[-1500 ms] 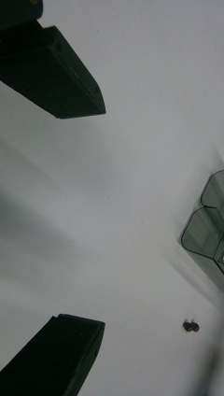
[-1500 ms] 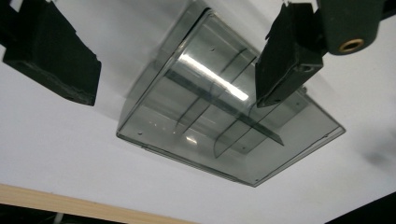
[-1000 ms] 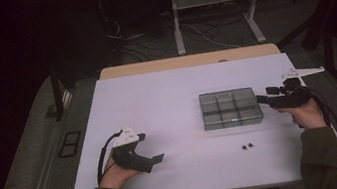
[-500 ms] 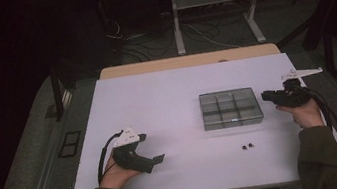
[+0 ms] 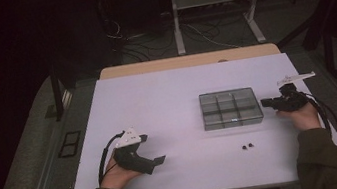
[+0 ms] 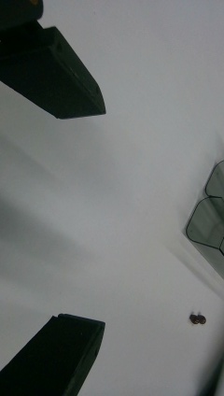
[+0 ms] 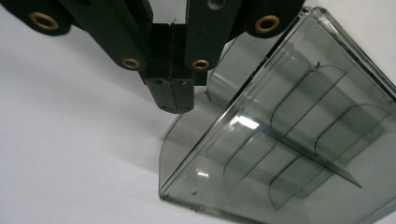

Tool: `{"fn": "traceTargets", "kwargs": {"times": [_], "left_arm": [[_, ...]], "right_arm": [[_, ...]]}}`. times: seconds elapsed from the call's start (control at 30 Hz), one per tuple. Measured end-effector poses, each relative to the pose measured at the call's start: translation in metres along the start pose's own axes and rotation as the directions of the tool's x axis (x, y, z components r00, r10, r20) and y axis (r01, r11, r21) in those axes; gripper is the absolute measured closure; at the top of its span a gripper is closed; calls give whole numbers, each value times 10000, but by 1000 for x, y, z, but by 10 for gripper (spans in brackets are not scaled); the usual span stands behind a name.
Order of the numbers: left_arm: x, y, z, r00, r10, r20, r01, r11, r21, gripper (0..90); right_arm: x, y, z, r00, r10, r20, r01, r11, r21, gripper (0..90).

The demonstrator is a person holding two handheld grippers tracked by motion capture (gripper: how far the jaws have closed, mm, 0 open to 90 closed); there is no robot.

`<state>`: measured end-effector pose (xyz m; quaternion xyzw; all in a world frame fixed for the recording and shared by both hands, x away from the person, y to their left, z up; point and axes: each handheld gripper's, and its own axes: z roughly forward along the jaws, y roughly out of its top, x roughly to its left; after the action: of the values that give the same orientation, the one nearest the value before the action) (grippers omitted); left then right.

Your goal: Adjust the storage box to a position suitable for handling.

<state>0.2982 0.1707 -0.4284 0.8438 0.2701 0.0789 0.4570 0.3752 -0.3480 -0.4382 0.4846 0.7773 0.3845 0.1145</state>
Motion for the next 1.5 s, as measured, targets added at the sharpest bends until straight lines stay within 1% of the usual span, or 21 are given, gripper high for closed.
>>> {"fn": "traceTargets", "kwargs": {"times": [0.17, 0.37, 0.47, 0.8, 1.0, 1.1, 1.17, 1.2, 1.33, 1.5], "left_arm": [[-1, 0, 1, 10000, -15, 20, 15, 10000, -19, 0], [-1, 0, 2, 10000, -29, 70, 29, 10000, 4, 0], [-1, 0, 2, 10000, -25, 79, 25, 10000, 6, 0], [-1, 0, 1, 10000, 40, 83, -40, 10000, 74, 0], [-1, -1, 2, 10000, 16, 95, -16, 10000, 82, 0], [-1, -1, 2, 10000, 16, 95, -16, 10000, 89, 0], [-1, -1, 2, 9999, 72, 89, -73, 9999, 92, 0], [-2, -1, 2, 10000, -7, 86, 7, 10000, 65, 0], [-1, -1, 2, 9999, 70, 104, -71, 9999, 118, 0], [-1, -1, 2, 9999, 44, 99, -46, 9999, 111, 0]], "right_arm": [[1, -3, 8, 9999, -79, -73, 81, 9993, 363, 890], [3, -4, 14, 9996, -149, -226, 162, 9983, 551, 890], [5, -4, 15, 9993, -196, -307, 213, 9982, 552, 890], [8, -3, 16, 9996, -266, -117, 273, 9979, 595, 890], [9, -2, 17, 9995, -299, -118, 305, 9979, 572, 890], [12, -1, 20, 9993, -298, -206, 309, 9980, 554, 890], [16, 1, 23, 9988, -398, -302, 414, 9976, 548, 890], [16, 1, 23, 9988, -398, -302, 414, 9976, 548, 890], [23, 5, 27, 9982, -406, -437, 425, 9982, 432, 890], [28, 7, 30, 9977, -458, -495, 482, 9977, 475, 890]]}}
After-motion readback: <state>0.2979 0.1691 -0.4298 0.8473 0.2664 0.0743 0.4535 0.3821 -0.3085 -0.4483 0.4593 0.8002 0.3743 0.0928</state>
